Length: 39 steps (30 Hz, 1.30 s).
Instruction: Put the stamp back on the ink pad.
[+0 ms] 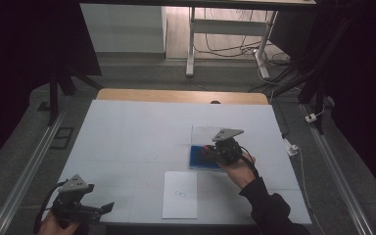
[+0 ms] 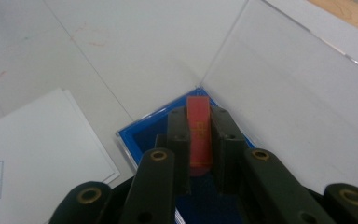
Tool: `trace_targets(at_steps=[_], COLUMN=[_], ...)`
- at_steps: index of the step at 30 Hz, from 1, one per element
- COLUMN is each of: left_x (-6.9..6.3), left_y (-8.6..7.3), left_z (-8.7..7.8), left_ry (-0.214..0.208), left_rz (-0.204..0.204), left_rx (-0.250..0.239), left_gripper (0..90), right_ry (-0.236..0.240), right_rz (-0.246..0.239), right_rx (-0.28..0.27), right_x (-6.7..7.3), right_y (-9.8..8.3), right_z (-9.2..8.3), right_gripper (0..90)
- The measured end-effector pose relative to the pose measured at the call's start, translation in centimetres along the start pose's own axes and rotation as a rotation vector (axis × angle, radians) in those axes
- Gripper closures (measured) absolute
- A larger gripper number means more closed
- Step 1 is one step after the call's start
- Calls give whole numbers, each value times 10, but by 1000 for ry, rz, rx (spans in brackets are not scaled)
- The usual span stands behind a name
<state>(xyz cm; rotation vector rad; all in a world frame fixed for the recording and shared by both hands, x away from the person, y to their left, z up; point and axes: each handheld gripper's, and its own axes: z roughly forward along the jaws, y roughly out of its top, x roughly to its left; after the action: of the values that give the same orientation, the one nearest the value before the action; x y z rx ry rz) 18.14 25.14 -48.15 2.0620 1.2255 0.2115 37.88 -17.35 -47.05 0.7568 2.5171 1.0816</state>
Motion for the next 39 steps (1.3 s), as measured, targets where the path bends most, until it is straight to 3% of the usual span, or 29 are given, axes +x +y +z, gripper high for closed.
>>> trace_targets(at_steps=[22,33,39], left_x=[0,0,0], left_y=[0,0,0], left_z=[0,0,0], left_ry=[1,1,-1], left_rz=[2,3,2], left_rx=[1,1,0], left_gripper=[33,34,34], right_ry=[-29,-26,-32], right_rz=[12,27,33], right_rx=[87,84,70], right_x=[-10,-10,-11], right_y=[-12,-12,-13], right_z=[16,17,16], right_gripper=[799,794,749])
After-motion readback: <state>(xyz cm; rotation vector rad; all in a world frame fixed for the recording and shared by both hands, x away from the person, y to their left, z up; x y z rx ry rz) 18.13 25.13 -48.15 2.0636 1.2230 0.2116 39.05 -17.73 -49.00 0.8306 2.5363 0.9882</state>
